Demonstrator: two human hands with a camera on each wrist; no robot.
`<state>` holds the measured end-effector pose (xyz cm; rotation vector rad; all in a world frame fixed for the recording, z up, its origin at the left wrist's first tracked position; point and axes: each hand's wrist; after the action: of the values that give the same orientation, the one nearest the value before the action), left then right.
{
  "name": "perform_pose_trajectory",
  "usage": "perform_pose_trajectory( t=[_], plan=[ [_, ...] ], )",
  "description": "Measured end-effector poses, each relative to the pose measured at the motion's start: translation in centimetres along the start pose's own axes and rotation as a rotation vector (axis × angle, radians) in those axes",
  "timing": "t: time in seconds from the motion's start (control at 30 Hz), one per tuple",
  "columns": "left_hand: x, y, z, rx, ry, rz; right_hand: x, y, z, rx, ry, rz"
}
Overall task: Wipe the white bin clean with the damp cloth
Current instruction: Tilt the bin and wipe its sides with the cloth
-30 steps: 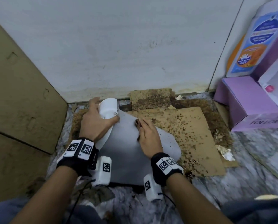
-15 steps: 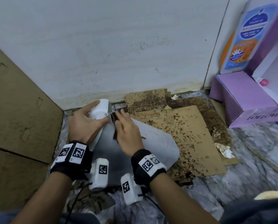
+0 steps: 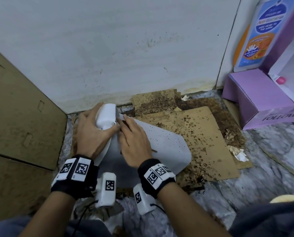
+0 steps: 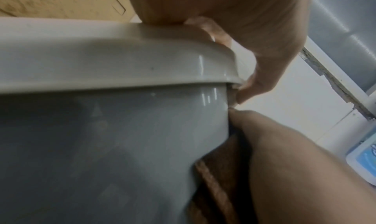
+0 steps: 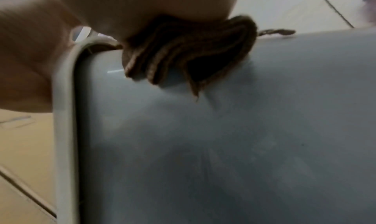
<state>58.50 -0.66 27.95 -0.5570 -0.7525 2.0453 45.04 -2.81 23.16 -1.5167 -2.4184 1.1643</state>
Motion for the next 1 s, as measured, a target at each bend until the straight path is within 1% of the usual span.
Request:
perform_pose_trajectory(
  t=[0.07, 0.17, 0.3, 0.43, 0.5, 0.53, 0.6, 0.63, 0.7, 0.77, 0.83, 0.9, 1.0],
  plan=[
    [-0.3, 0.0, 0.1, -0.064, -0.024, -0.025, 0.4, -0.1, 0.5, -0.051, -0.006, -0.059],
    [-0.9, -0.2, 0.5, -0.122, -0.057, -0.035, 1.2, -0.2, 2.2, -0.003, 0.020, -0.100],
    [-1.5, -0.1, 0.8, -0.095, -0.112, -0.018, 2.7, -0.7, 5.3, 0.032, 0.122, -0.096],
    [-1.4, 0.4, 0.9, -0.102, -0.076, -0.009, 3.3, -1.7, 7.0, -0.019, 0.243, -0.110],
    [-1.5, 0.6, 0.9, -0.124, -0.052, 0.006, 2.5, -1.5, 6.5, -0.051, 0.305, -0.133],
    [-1.6, 0.7, 0.8, -0.131, -0.043, 0.014, 1.9, -1.4, 5.9, -0.059, 0.312, -0.147],
    [-1.8, 0.6, 0.5, -0.148, -0.014, 0.025, 0.5, -1.0, 3.7, -0.111, 0.257, -0.157],
    [-1.8, 0.6, 0.3, -0.158, 0.002, 0.026, -0.1, -0.9, 2.5, -0.181, 0.229, -0.142],
    [-1.8, 0.4, 0.1, -0.162, 0.018, 0.030, -1.0, -0.8, 0.2, -0.348, 0.219, -0.063],
    [-1.6, 0.3, 0.1, -0.152, 0.027, 0.032, -0.9, -0.6, -1.0, -0.417, 0.204, 0.042],
    [-1.3, 0.3, 0.1, -0.149, 0.040, 0.039, 0.1, 0.0, -1.1, -0.317, 0.136, 0.079],
    [-1.0, 0.4, 0.1, -0.144, 0.036, 0.040, 1.3, 0.4, -0.2, -0.141, 0.075, 0.049],
    [-0.9, 0.5, 0.2, -0.147, 0.010, 0.039, 2.5, 0.5, 2.0, 0.007, 0.122, 0.020]
  ],
)
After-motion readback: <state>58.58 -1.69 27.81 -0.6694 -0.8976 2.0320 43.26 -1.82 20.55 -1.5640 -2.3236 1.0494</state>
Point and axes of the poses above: each hand's wrist, its own x-axis away from the middle knuckle, its own y-axis out of the palm, z = x × y, and after that the axes turned 8 degrees about -y, right-handed
